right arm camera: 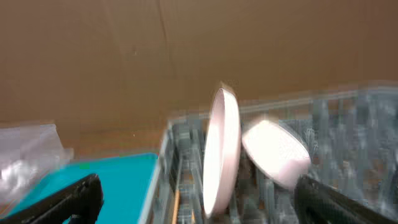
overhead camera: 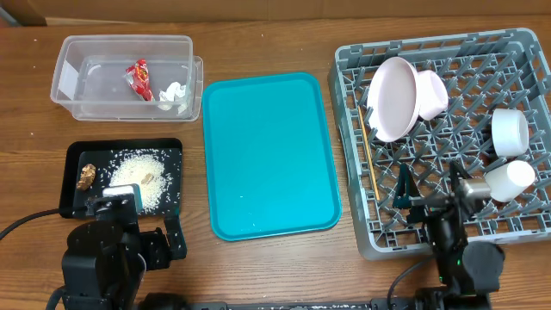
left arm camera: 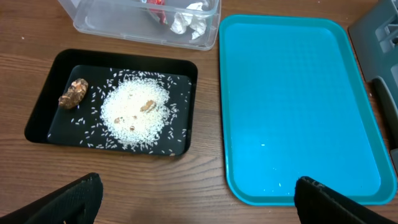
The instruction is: Sort waste into correct bins and load items into the dishwasher
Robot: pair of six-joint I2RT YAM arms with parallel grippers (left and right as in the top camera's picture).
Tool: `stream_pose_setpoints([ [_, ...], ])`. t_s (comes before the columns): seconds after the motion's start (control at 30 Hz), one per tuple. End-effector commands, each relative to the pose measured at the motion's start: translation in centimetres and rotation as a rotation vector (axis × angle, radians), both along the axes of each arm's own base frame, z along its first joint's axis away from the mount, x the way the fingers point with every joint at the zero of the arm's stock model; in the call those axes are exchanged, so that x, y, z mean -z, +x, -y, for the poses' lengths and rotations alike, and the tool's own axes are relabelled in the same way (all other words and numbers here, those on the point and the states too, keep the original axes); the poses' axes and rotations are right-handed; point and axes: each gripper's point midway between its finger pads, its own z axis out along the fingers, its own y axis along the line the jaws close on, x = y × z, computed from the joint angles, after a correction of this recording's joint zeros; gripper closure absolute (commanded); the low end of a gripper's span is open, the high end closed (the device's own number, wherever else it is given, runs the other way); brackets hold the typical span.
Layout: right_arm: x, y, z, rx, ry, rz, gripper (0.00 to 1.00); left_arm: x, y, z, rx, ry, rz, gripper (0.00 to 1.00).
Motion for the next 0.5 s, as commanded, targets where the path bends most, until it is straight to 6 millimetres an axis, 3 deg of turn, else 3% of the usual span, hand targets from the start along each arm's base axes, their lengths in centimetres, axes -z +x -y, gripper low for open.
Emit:
stream_pose_setpoints([
  [0.0,0.0,-0.5,0.2,0.009,0.003,0.098,0.00,0.1,-0.1,-0.2,-0.019,-0.002,0.004,0.00],
  [0.1,0.0,-0.7,0.4,0.018,0.005,0.164,0.00,0.1,-0.1,-0.2,-0.018,-0.002,0.004,0.00],
  [0.3,1.0,-0.5,0.5,0.024,0.004,0.117,0.00,0.1,-0.1,-0.2,-0.018,-0.002,0.004,0.00],
  [0.43,5.5,-0.2,0.5,0.024,-0.001,-0.064,0.00,0.1,-0.1,-0.2,-0.018,-0.002,0.004,0.00],
  [0.47,5.3,-0.2,0.6,0.030,-0.001,-0.058,0.00,0.1,-0.1,-0.2,-0.018,-0.002,0.004,0.00],
])
